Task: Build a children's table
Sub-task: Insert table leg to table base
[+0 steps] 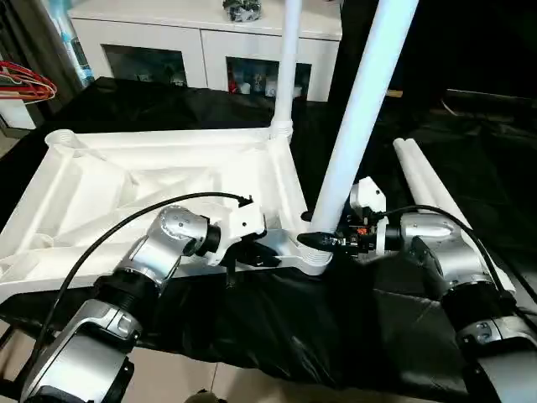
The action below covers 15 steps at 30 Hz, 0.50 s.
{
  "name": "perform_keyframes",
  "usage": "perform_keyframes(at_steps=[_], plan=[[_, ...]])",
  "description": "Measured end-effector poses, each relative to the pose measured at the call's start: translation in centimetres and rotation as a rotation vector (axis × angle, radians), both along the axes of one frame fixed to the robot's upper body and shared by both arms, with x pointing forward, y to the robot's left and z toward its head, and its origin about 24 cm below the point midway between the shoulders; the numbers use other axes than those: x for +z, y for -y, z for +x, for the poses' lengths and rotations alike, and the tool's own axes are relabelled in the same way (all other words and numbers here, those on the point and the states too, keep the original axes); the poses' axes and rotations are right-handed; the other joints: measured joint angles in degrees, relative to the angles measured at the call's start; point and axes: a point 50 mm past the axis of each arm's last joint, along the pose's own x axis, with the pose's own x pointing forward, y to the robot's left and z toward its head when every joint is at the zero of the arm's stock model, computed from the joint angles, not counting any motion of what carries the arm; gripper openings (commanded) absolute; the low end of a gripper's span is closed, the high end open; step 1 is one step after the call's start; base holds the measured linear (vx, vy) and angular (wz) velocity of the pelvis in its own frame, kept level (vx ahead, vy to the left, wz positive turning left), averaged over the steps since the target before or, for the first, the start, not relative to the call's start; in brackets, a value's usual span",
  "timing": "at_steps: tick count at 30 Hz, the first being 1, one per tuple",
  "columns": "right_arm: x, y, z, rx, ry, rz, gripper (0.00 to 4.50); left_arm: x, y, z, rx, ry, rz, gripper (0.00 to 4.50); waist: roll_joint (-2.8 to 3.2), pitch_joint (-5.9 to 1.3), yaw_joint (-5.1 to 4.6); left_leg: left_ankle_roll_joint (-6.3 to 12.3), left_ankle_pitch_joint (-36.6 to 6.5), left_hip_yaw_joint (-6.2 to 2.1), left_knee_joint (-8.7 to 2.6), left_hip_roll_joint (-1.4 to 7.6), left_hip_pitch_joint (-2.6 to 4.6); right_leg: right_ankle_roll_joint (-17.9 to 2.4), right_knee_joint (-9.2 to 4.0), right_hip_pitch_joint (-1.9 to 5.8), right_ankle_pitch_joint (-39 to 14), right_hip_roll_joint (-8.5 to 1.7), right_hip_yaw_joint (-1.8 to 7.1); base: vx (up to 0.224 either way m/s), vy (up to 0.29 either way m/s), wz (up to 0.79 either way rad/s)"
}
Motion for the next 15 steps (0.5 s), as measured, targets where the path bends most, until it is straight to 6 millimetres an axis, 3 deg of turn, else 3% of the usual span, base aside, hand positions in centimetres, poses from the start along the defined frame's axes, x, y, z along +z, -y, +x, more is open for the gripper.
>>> perform_keyframes(at_steps=[6,12,15], plan=[[-0.5,-1.0,0.9,-0.142,0.007,0.049,1.89,-0.2,0.0,0.3,0.064,0.024,0.003,0.0,-0.1,-0.02,-0.7,-0.01,0.01,0.02,-0.01,-0.01,0.32,0.28,0.0,0.17,-0.17,0.0,0.04,0.0,0.0,0.0],[-1.1,-1.9,3.6,-0.557,-0.011,0.082,1.89,-0.6,1.9,1.8,0.323,0.076,0.0,0.0,-0.18,0.22,-2.94,-0.01,0.01,-0.12,0.22,-0.07,0.4,0.41,-0.36,0.09,-0.26,-0.06,-0.1,-0.038,0.011,-0.06],[-1.1,-2.3,4.4,-0.672,-0.02,0.089,1.89,-0.8,3.2,2.0,0.414,0.065,-0.021,0.0,-0.07,0.29,-3.66,-0.01,0.01,-0.68,0.18,-0.06,0.35,0.42,-1.1,0.29,-0.26,-0.15,-0.9,0.0,0.0,0.0]])
